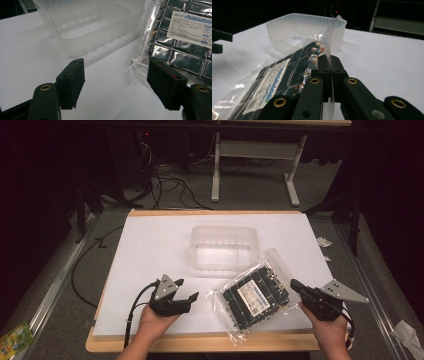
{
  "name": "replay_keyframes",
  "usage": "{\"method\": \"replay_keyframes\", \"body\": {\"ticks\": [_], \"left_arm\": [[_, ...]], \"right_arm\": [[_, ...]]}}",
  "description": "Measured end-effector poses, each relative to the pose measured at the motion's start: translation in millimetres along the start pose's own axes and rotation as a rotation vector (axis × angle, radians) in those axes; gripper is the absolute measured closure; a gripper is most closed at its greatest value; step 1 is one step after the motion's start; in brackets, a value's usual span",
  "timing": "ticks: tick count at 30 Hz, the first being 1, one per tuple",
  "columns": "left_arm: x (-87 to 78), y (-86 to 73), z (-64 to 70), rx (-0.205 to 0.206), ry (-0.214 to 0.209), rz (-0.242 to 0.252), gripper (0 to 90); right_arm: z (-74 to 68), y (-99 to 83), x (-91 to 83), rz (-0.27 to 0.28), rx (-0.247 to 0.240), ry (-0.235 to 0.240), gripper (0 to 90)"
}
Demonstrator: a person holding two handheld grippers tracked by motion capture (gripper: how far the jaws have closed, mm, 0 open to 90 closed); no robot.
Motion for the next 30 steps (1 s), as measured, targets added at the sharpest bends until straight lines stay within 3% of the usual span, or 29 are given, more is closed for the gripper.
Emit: {"method": "replay_keyframes", "body": {"ticks": [11,22,30], "left_arm": [[-0.2,-2.0,0.3,-0.019,0.01,0.0,33.7],[10.3,4.1,6.0,-0.035,0.026,0.021,45.4],[29.6,17.4,3.6,-0.022,0.017,0.045,58.1]], "right_arm": [[-10.1,24.0,25.9,0.049,-0.028,0.055,90.0],[-42.4,55.8,38.1,0.142,-0.085,0.153,90.0],[-64.1,64.7,34.3,0.182,-0.129,0.199,90.0]]}}
Point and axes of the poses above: each handheld gripper's, and its own axes: x roughly forward along the jaws, y roughly out of its top, z roughly to its right, the point moved 3 cm from there along x, roughly forward along the jaws, and after that the axes turned 9 degrees about z, right-handed, at the moved point
